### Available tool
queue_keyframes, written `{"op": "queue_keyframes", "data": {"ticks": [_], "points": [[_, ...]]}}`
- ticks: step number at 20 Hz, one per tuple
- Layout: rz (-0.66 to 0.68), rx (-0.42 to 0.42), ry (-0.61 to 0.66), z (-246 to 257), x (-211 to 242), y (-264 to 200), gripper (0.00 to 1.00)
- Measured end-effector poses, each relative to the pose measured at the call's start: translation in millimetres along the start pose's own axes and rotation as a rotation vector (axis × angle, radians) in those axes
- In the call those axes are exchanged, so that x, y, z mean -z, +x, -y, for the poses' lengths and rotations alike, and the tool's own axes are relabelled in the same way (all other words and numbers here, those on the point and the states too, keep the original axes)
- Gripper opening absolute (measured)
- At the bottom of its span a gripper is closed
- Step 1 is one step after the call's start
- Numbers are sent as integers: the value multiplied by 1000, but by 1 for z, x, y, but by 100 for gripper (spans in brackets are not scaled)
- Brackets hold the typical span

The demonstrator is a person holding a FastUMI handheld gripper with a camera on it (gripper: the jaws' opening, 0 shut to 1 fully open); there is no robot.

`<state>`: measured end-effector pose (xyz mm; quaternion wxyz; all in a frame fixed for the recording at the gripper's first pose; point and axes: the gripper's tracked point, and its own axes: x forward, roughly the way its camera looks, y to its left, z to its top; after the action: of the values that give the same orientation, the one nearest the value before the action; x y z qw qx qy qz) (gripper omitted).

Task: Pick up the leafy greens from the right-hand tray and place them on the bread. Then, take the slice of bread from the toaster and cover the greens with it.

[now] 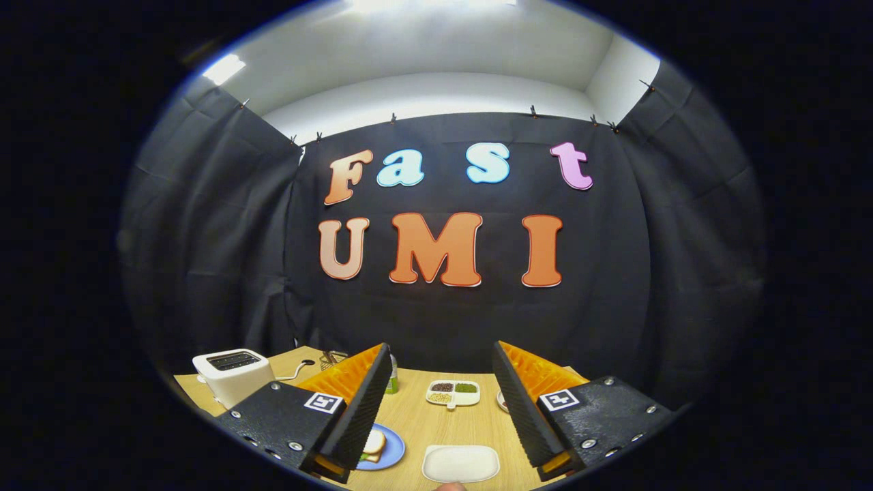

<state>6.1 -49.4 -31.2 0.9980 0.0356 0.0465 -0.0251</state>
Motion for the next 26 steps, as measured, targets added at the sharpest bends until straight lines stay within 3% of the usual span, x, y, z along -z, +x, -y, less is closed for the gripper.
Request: {"op": "queue_keyframes", "data": {"ticks": [11, 18, 22, 26], "points": [[65, -11, -45, -7, -30, -5, 90], [35, -36, 0, -10, -21, 0, 94], [50, 11, -23, -1, -27, 5, 95], [44, -28, -14, -15, -23, 5, 95]]}}
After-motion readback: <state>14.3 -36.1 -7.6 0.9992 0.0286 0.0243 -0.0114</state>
